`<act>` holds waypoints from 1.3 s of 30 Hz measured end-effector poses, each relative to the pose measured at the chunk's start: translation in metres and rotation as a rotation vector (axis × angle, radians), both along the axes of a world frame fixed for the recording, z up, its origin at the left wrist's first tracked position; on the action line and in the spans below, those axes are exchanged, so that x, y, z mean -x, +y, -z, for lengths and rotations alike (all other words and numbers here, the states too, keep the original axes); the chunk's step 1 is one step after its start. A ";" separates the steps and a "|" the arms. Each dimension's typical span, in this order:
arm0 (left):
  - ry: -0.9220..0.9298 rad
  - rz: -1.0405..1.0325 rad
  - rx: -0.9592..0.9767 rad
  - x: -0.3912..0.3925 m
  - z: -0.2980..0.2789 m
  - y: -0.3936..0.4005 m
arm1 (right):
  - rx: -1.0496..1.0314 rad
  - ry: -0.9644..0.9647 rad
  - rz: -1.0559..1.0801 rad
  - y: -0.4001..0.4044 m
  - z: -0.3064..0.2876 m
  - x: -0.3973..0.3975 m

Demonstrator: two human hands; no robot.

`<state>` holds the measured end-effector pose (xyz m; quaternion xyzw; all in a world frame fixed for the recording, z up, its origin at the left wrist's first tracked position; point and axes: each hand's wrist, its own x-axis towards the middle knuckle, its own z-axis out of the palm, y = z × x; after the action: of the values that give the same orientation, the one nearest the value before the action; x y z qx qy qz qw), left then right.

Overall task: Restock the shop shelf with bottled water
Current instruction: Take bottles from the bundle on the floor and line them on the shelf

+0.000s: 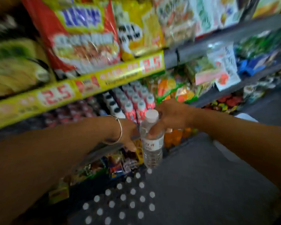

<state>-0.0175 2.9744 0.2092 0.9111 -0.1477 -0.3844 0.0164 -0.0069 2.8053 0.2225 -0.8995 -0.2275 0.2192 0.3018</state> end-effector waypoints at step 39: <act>-0.743 -0.532 0.377 -0.003 -0.543 0.348 | -0.484 -0.469 0.026 0.332 -0.614 -0.069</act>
<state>-0.0144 3.3221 0.7524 0.9738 0.0273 0.0175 0.2249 0.0618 3.1373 0.8362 -0.8305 -0.3247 -0.0580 0.4488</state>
